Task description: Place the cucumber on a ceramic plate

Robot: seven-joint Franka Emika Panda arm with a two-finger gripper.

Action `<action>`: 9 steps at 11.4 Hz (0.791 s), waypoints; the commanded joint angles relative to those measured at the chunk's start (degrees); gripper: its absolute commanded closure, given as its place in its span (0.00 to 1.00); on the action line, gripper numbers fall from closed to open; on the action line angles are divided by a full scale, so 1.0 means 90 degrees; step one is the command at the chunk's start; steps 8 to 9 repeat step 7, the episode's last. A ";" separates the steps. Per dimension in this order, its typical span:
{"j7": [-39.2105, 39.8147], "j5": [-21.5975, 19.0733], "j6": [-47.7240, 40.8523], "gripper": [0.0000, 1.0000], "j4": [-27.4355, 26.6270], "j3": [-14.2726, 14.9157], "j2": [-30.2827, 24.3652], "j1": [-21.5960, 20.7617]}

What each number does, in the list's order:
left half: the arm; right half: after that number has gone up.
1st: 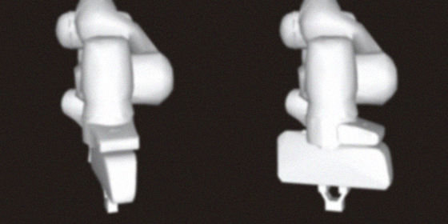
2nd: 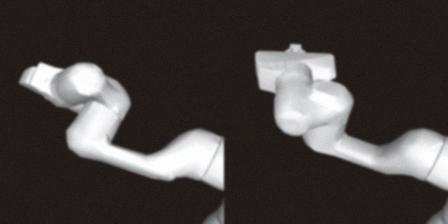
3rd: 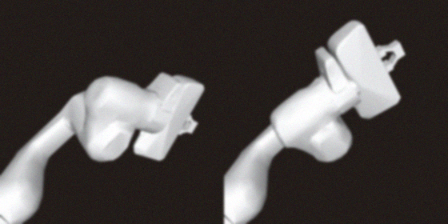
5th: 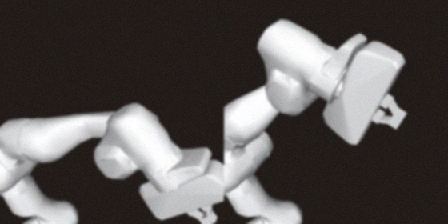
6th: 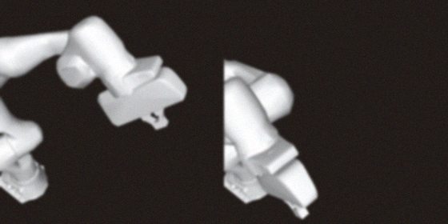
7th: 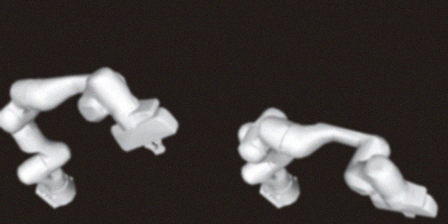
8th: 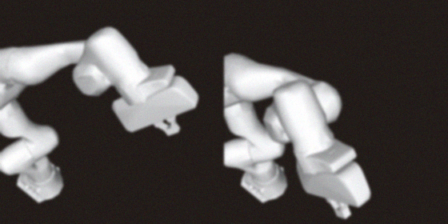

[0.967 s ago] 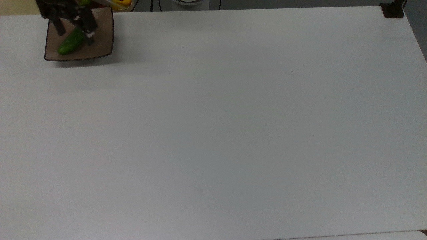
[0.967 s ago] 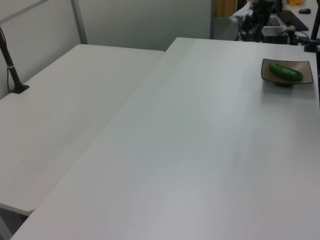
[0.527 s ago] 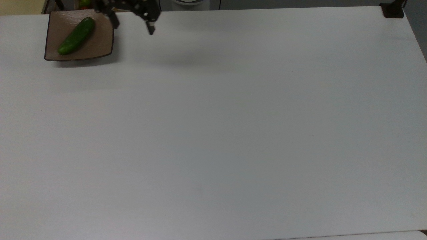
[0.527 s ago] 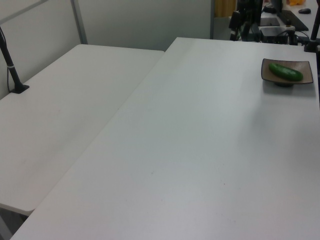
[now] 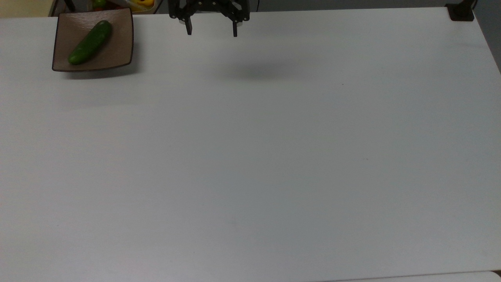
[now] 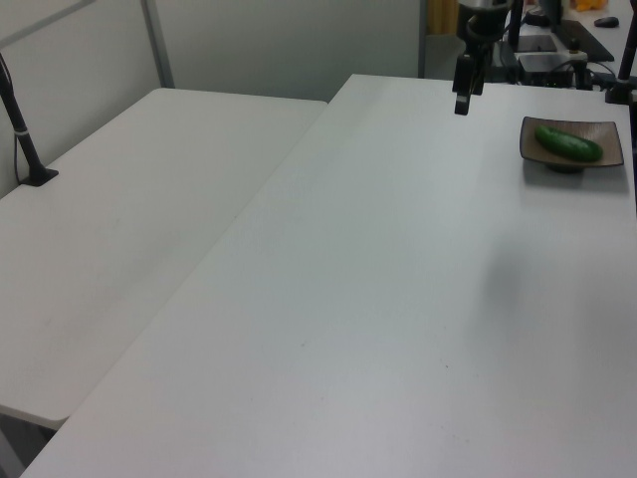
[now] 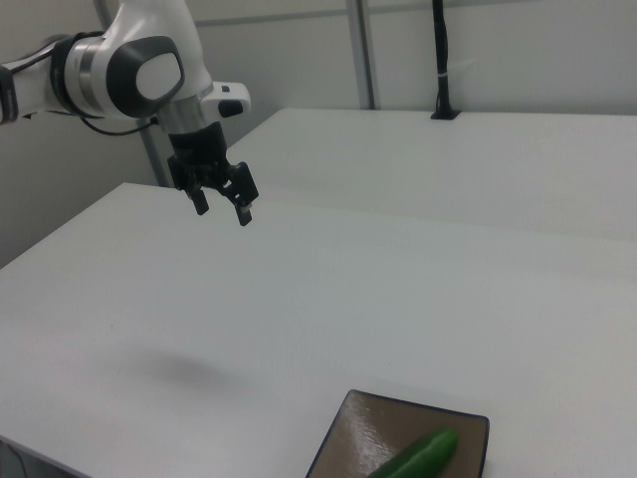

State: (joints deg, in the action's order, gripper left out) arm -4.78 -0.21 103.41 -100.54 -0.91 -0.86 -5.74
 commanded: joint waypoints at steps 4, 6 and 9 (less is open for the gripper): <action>0.0483 0.0091 -0.0122 0.00 0.0048 0.0052 -0.0002 -0.0075; 0.0443 0.0081 -0.0161 0.00 0.0048 0.0052 -0.0022 -0.0075; 0.0443 0.0081 -0.0152 0.00 0.0048 0.0052 -0.0012 -0.0075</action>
